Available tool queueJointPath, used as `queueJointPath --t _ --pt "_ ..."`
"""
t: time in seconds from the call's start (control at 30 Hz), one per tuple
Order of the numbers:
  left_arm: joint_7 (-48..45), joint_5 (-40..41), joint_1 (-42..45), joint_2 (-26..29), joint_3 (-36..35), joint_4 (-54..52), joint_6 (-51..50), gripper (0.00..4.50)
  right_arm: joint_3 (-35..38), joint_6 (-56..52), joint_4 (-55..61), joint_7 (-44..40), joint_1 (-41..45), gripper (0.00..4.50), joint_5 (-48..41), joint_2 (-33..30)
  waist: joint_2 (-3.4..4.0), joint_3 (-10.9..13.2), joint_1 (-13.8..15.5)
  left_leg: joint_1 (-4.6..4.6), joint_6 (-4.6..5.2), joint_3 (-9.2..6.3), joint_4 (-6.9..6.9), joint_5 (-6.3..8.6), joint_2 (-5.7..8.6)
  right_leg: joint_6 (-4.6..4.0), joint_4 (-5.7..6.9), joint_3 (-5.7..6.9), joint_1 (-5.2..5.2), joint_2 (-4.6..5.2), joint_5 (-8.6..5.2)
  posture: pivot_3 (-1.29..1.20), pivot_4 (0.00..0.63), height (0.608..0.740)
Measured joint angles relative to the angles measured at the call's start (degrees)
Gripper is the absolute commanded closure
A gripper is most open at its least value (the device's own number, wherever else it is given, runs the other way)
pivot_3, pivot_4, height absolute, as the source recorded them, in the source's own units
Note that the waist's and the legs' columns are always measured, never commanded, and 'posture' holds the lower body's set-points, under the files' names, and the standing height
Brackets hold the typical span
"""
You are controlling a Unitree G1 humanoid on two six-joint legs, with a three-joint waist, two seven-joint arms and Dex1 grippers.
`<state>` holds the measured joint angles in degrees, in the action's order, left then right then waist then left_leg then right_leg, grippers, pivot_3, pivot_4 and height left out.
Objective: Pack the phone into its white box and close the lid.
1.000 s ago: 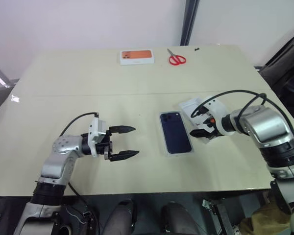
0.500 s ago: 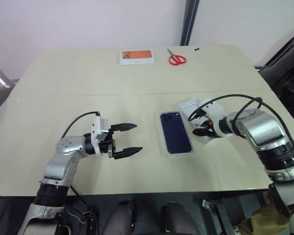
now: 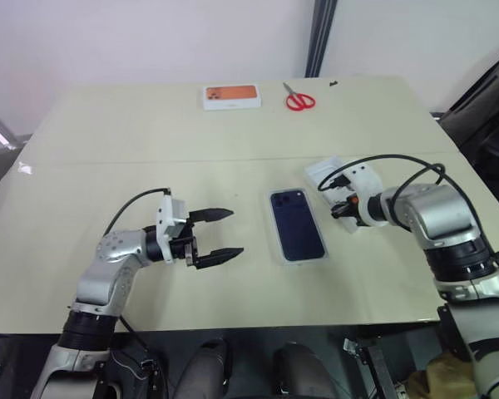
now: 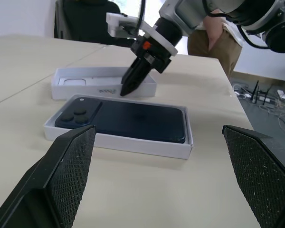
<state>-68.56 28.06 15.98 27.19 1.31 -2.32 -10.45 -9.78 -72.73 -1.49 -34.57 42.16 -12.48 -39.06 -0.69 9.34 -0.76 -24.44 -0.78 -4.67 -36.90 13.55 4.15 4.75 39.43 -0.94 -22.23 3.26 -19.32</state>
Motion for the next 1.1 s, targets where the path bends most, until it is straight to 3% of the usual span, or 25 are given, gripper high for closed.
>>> queueJointPath --t 0.17,0.27,0.53,0.6,0.77,0.93,1.1 --pt "0.14 0.01 0.66 0.04 -0.07 0.43 -0.44 0.00 5.18 7.09 -1.31 1.84 2.40 4.45 -0.50 3.13 0.00 0.00 -0.06 0.01 0.00 0.00 0.00 0.00 -0.01 0.00 0.01 0.00 0.00 -0.02 0.00 0.00 0.150 0.740" --pt "0.73 0.00 0.94 0.04 -0.20 1.37 -0.52 0.00 18.05 6.62 -2.25 1.98 2.91 4.45 -8.32 11.30 0.00 0.00 -0.12 0.00 0.00 0.01 0.02 0.00 -0.01 0.00 0.02 -0.01 0.00 -0.04 0.00 0.00 0.150 0.740" --pt "4.31 1.33 2.96 -0.25 -2.45 2.32 -2.86 0.00 42.95 -12.14 8.69 10.11 4.46 4.45 -28.71 33.19 0.04 -0.02 -0.07 0.00 0.00 -0.01 0.02 0.00 -0.01 0.00 0.10 -0.02 -0.05 -0.03 0.00 0.00 0.150 0.740" --pt "5.31 1.75 3.73 -0.34 -2.88 2.75 -3.92 0.00 46.21 -17.03 12.56 12.79 2.30 4.45 -35.39 37.95 0.04 -0.03 0.04 0.01 0.00 -0.02 0.04 0.00 -0.01 0.00 0.10 0.00 -0.04 -0.03 0.00 0.00 0.150 0.740" --pt "6.39 2.64 4.62 -0.36 -3.97 3.21 -5.13 0.00 42.59 -19.39 17.28 19.10 -12.34 4.45 -49.37 38.86 0.07 -0.02 -0.08 0.00 0.03 0.03 0.03 0.02 0.03 0.01 0.10 -0.07 -0.05 0.01 0.00 0.00 0.150 0.740" --pt "6.79 2.65 5.05 -0.85 -4.15 3.41 -5.66 0.00 40.65 -19.38 17.39 25.52 -14.03 4.45 -61.75 36.30 0.13 -0.03 -0.54 0.05 0.03 0.03 0.12 0.02 -0.01 0.00 0.17 -0.07 -0.10 -0.04 0.00 0.00 0.150 0.740" --pt "7.63 2.67 5.13 -1.85 -4.15 3.41 -6.00 0.00 31.46 -14.38 15.01 35.20 -20.79 4.45 -79.08 31.86 0.13 -0.03 -0.49 0.02 0.04 0.04 0.04 0.02 -0.01 0.01 0.11 -0.08 -0.04 -0.03 -0.01 0.00 0.150 0.740"
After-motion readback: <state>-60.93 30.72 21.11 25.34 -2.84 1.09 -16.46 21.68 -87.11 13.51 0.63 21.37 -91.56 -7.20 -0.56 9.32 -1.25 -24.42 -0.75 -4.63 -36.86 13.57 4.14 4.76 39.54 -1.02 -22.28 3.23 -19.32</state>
